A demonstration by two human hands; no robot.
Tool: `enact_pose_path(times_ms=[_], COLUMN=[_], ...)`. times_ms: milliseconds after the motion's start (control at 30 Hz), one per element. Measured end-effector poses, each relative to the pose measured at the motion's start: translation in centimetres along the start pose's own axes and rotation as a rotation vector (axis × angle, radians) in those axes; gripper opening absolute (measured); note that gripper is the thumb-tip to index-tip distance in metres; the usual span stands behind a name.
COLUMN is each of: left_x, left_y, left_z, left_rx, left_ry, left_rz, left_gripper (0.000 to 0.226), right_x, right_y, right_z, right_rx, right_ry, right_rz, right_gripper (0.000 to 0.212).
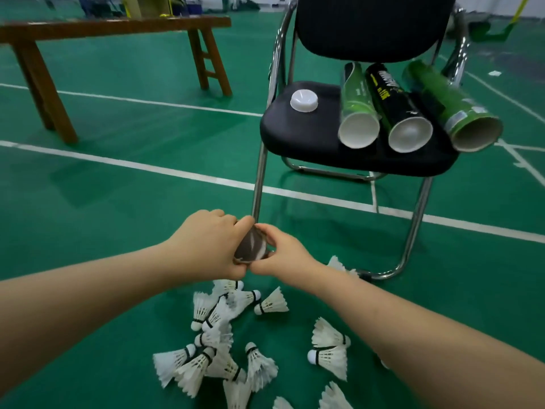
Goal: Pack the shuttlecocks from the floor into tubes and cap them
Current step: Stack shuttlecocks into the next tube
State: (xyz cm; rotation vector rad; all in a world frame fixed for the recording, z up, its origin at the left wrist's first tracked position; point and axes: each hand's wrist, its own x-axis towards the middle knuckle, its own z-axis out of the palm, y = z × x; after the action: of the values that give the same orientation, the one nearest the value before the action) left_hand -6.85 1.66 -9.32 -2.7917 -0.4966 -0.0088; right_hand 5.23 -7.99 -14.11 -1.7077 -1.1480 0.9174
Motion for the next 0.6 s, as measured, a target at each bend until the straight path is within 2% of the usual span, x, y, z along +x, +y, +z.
enact_pose_path(times_ms=[167,267,467,600], left_x=[2.3,4.0,6.1,6.3], left_y=[0.0,-0.2,0.0,-0.4], left_z=[3.7,5.8,9.7,12.3], left_rx=[-0.08,-0.093,-0.216,-0.449], left_ry=[-0.045,-0.034,-0.018,-0.096], left_rz=[0.006,0.015,0.016,-0.023], left_gripper=[0.056,0.059,0.081,0.091], right_x=[2.5,3.9,5.7,6.8], right_y=[3.7,5.7,9.3,11.1], right_z=[0.3,0.2,-0.2,0.9], right_rx=[0.133,0.204,0.356,0.573], right_ry=[-0.045,-0.043,-0.07,-0.122], right_rz=[0.103,0.151,0.235,0.34], right_gripper=[0.059,0.073,0.062,0.06])
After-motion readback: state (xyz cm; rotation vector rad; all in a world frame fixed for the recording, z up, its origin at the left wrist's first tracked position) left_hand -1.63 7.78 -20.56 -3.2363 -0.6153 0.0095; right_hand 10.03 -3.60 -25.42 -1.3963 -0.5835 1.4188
